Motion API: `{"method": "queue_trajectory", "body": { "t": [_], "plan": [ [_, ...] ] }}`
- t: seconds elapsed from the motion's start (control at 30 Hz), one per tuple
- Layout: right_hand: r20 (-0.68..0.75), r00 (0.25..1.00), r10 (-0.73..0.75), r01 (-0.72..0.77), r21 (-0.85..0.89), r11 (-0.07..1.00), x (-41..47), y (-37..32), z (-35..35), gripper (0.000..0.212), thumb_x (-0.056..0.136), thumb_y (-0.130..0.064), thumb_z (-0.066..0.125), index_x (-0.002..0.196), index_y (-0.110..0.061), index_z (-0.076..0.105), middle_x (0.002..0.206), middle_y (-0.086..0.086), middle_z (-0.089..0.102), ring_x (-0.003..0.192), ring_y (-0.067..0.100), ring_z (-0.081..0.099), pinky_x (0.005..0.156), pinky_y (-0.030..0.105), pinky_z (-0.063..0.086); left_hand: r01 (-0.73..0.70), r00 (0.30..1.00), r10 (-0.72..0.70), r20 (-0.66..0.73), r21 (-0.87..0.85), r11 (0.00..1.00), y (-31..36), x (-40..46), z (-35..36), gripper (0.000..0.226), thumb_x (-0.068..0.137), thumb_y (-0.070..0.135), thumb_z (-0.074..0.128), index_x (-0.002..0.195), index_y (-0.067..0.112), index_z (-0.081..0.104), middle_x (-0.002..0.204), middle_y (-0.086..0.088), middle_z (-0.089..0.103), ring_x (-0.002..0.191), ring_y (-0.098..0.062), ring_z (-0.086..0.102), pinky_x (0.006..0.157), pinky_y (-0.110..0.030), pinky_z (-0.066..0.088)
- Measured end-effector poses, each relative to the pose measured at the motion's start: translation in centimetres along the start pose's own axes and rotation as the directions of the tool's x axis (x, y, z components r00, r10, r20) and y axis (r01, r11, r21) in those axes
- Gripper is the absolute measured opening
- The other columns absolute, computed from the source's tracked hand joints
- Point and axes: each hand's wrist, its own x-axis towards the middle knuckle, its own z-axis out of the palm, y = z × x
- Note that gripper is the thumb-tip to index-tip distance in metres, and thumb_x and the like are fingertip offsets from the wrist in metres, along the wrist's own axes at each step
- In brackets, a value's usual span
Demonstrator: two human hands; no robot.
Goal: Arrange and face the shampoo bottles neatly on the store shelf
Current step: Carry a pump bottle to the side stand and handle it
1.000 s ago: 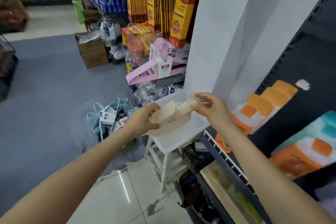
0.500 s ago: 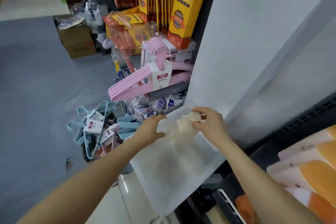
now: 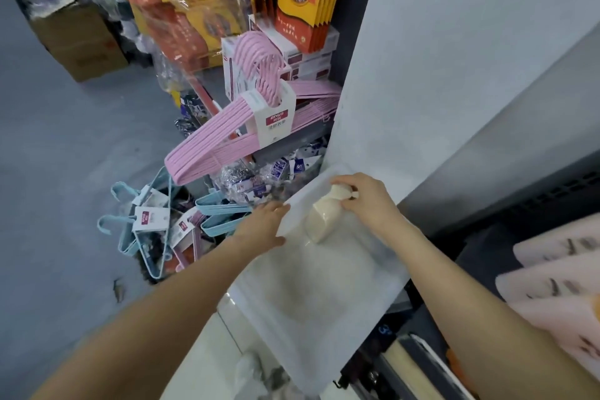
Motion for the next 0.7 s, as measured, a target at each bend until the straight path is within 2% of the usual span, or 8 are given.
{"method": "queue_trajectory", "body": {
  "t": [0.1, 0.17, 0.27, 0.37, 0.47, 0.6, 0.7],
  "plan": [
    [-0.014, 1.0, 0.011, -0.01, 0.028, 1.0, -0.3, -0.2, 0.2, 0.042, 0.081, -0.005, 0.067, 0.122, -0.014, 0.063, 0.104, -0.002, 0.054, 0.108, 0.024, 0.055, 0.095, 0.028, 0.041, 0.001, 1.0, -0.001, 0.016, 0.004, 1.0, 0.1, 0.0, -0.2, 0.08, 0.086, 0.027, 0.066, 0.15, 0.018, 0.018, 0.153, -0.005, 0.023, 0.139, -0.028, 0.025, 0.113, -0.04, 0.027],
    [-0.024, 1.0, 0.021, -0.019, 0.048, 0.999, -0.4, -0.1, 0.4, 0.04, 0.082, -0.012, 0.069, 0.122, -0.016, 0.063, 0.109, 0.001, 0.056, 0.106, 0.025, 0.056, 0.097, 0.031, 0.041, -0.001, 1.0, 0.001, 0.023, 0.019, 1.0, 0.3, -0.1, -0.2, 0.081, 0.086, 0.027, 0.066, 0.149, 0.017, 0.017, 0.154, -0.007, 0.022, 0.139, -0.028, 0.025, 0.114, -0.042, 0.027],
    [-0.038, 0.999, 0.011, -0.01, 0.031, 0.999, -0.5, 0.2, 0.8, 0.04, 0.084, -0.012, 0.067, 0.124, -0.015, 0.061, 0.119, 0.012, 0.058, 0.106, 0.03, 0.057, 0.1, 0.035, 0.039, 0.003, 0.999, -0.004, 0.035, 0.024, 1.0, 0.6, -0.2, -0.3, 0.081, 0.086, 0.027, 0.065, 0.15, 0.015, 0.016, 0.154, -0.009, 0.021, 0.14, -0.03, 0.024, 0.114, -0.043, 0.026],
    [-0.057, 0.998, 0.003, -0.002, 0.01, 1.0, -0.6, 0.4, 1.4, 0.043, 0.087, -0.011, 0.063, 0.129, -0.016, 0.056, 0.125, 0.011, 0.056, 0.115, 0.027, 0.053, 0.101, 0.028, 0.035, 0.018, 0.999, -0.019, 0.049, 0.021, 1.0, 1.0, -0.6, -0.6, 0.08, 0.087, 0.025, 0.065, 0.15, 0.014, 0.016, 0.154, -0.009, 0.021, 0.14, -0.03, 0.026, 0.113, -0.043, 0.027],
    [-0.076, 0.997, 0.013, -0.012, 0.015, 1.0, -1.1, 0.5, 1.7, 0.049, 0.089, -0.01, 0.061, 0.136, -0.016, 0.049, 0.133, 0.009, 0.051, 0.124, 0.024, 0.047, 0.102, 0.024, 0.031, 0.062, 0.998, -0.062, 0.026, 0.007, 0.998, 1.7, -1.3, -1.1, 0.07, 0.089, 0.023, 0.062, 0.147, 0.013, 0.023, 0.15, -0.011, 0.031, 0.133, -0.031, 0.036, 0.104, -0.044, 0.038],
    [-0.201, 0.98, -0.013, 0.014, 0.002, 1.0, -2.9, 0.5, 1.5, 0.049, 0.09, -0.01, 0.058, 0.137, -0.014, 0.046, 0.136, 0.008, 0.047, 0.126, 0.022, 0.044, 0.101, 0.019, 0.027, 0.118, 0.991, -0.118, -0.065, -0.007, 0.993, 2.7, -3.1, -1.9, 0.05, 0.092, 0.023, 0.054, 0.138, 0.014, 0.036, 0.136, -0.011, 0.045, 0.121, -0.03, 0.046, 0.09, -0.043, 0.046],
    [-0.284, 0.959, -0.018, 0.009, -0.032, 0.999, -5.4, 0.4, 1.4, 0.038, 0.091, -0.015, 0.056, 0.13, -0.013, 0.053, 0.126, 0.009, 0.05, 0.118, 0.023, 0.049, 0.097, 0.028, 0.038, 0.115, 0.985, -0.119, -0.128, -0.038, 0.993, 3.6, -5.1, -2.6, 0.038, 0.094, 0.025, 0.049, 0.131, 0.016, 0.046, 0.128, -0.008, 0.054, 0.114, -0.028, 0.053, 0.085, -0.04, 0.048]
  ]
}}
